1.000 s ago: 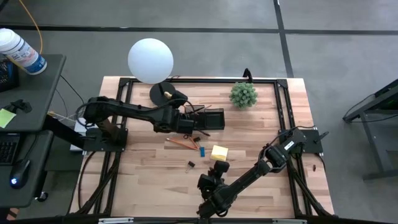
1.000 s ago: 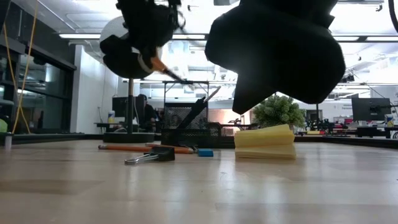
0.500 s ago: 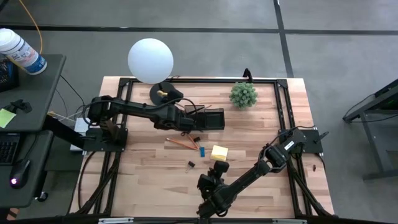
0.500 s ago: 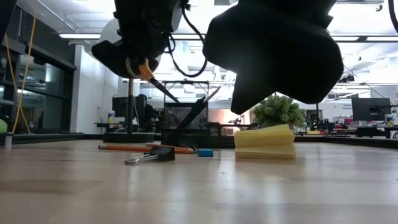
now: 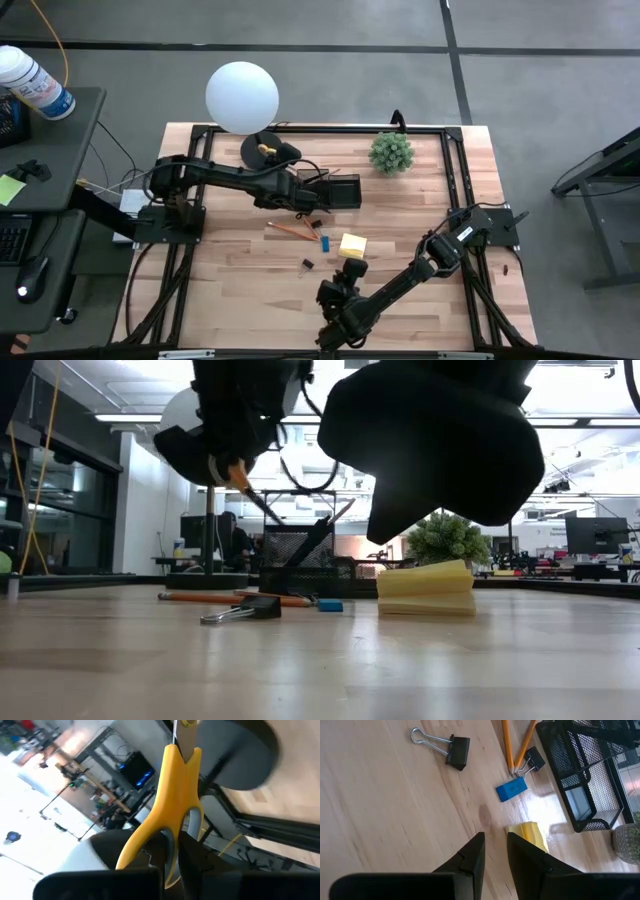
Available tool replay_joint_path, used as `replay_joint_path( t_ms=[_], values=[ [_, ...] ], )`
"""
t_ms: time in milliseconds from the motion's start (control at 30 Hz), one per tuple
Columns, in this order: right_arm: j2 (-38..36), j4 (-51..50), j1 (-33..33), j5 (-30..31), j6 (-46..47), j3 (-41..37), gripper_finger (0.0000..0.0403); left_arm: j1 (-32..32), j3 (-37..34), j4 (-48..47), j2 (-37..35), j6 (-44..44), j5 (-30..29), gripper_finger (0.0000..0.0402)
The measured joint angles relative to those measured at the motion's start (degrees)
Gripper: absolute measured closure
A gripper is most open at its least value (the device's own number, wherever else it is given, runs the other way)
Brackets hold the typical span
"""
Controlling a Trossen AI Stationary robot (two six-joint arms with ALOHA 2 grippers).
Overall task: Pick and place office supplies into organizer
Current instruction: Put the yellow scissors into the black organizer
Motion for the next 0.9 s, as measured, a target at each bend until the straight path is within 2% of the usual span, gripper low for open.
replay_joint_path(
  t_ms=[400,900],
  values=[
    [0.0,0.3,0.0,0.2,-0.4,0.0,0.0325,-0.1,5.6,0.1,6.8,4.1,-1.9,0.0390],
    [0.0,1.0,0.1,1.1,-0.7,0.0,0.0325,-0.1,5.6,0.8,12.6,4.3,-2.6,0.0387]
  ],
)
